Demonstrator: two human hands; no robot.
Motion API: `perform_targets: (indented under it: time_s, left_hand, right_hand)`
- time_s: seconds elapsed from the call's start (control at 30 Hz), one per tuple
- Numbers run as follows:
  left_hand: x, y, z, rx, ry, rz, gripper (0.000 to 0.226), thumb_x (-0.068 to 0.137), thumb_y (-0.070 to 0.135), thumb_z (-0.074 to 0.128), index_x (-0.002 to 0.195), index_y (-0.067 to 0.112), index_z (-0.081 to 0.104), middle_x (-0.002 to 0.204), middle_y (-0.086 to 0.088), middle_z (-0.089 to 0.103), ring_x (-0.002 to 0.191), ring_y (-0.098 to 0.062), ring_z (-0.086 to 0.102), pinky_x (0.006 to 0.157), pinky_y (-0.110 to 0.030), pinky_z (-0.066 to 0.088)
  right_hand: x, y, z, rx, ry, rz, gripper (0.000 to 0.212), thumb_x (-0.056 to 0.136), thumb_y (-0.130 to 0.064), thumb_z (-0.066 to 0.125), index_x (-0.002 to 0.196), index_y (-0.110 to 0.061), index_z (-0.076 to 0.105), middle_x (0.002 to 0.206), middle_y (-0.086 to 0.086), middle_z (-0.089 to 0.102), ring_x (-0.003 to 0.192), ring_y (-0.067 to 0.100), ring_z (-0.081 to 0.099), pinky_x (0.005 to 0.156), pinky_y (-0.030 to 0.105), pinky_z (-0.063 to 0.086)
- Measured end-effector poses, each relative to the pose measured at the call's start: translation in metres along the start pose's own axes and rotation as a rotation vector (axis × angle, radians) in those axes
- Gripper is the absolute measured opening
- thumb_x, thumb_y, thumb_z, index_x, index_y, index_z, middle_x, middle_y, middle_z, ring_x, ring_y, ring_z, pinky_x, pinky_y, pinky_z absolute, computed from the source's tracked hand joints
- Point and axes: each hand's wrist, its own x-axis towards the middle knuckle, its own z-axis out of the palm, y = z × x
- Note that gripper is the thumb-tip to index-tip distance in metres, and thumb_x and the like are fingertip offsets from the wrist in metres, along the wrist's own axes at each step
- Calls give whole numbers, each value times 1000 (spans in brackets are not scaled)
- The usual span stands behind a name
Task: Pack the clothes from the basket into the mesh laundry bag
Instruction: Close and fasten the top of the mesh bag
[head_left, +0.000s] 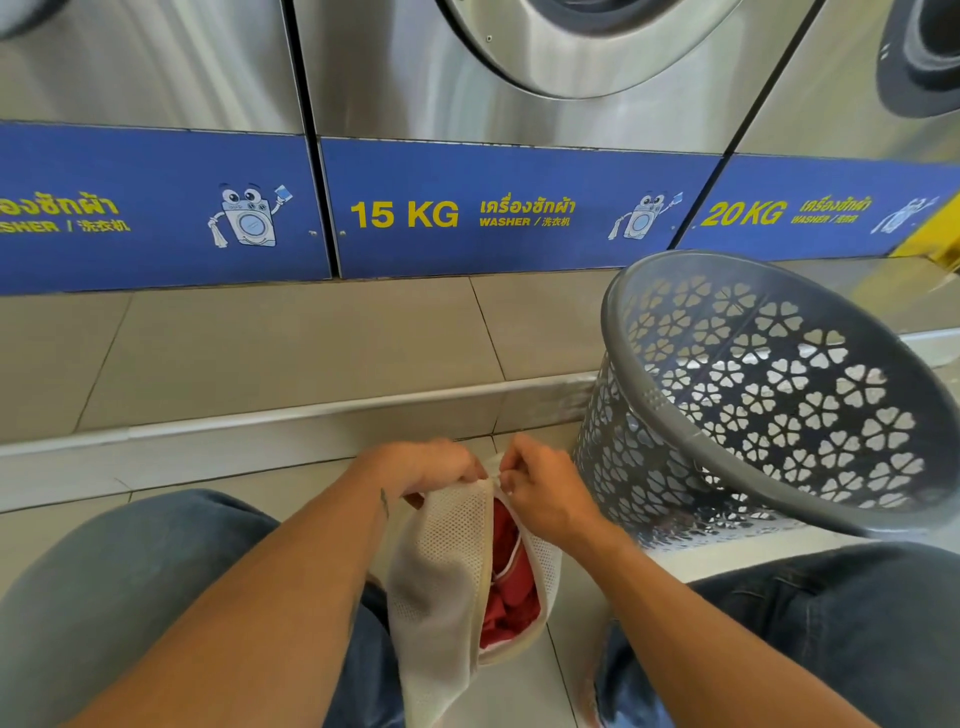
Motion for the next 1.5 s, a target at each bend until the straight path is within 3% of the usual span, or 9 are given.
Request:
perform_targets:
  time_s: [0.13,0.33,0.43,0.73,1.03,1.13,1.2,1.3,1.5]
  left_hand:
    - [7,-4,5,45,-6,11,32,93,33,56,125,32,59,110,5,55,95,-14,53,76,-29,47]
    - [19,-8,8,197,227,99,16,92,28,58,104,28,68,85,14,54,87,-13,55,72,-27,41]
    - [24,-10,6,230,346,79,11,90,24,58,90,31,67,91,10,59,86,-14,57,70,-28,43]
    - [25,-26,-11,321,558,-117,33,86,20,47,107,24,72,118,-1,67,104,-27,62,88,-36,52]
    - [16,-50,-19,158,666,-354,36,87,24,51,115,8,67,123,-16,64,108,-36,61,87,-37,48]
    - [6,-42,-10,359,628,-269,32,82,25,52,108,16,69,115,-8,67,101,-31,63,83,-36,51]
    - [2,-28,2,564,647,-75,32,79,20,49,105,22,67,113,-2,65,102,-27,60,85,-37,50]
    - [0,-4,28,616,585,199,32,78,23,55,108,30,62,114,5,55,111,-22,49,96,-39,40]
    - [10,-7,50,691,517,242,19,83,27,59,101,32,62,109,7,55,108,-20,47,93,-40,39]
  right_hand:
    - [-1,-1,2,124,19,34,22,84,0,65,74,-20,60,69,0,66,61,9,55,60,38,52]
    - [4,6,9,141,-8,87,18,81,-2,62,75,-19,64,79,0,68,76,15,64,66,35,55]
    - [3,10,13,130,-19,114,16,84,0,61,79,-15,65,80,0,68,75,13,63,60,24,49]
    - [0,20,13,119,-36,158,18,84,0,59,78,-16,66,82,-3,69,78,12,64,59,19,46]
    - [-10,24,14,147,-15,174,17,89,-4,64,78,-18,65,85,-1,69,79,15,65,69,35,60]
    - [-14,28,11,179,-11,199,17,88,-4,66,78,-18,66,87,0,69,81,14,66,73,35,61]
    - [-17,28,11,201,-11,203,18,87,-4,66,78,-19,65,87,0,69,82,15,66,72,33,60]
    - [-17,22,9,238,2,200,18,85,-3,66,77,-19,66,83,1,70,77,13,65,66,27,56]
    - [-22,19,9,217,-38,182,17,87,-2,66,79,-17,66,83,0,68,72,9,61,55,15,46]
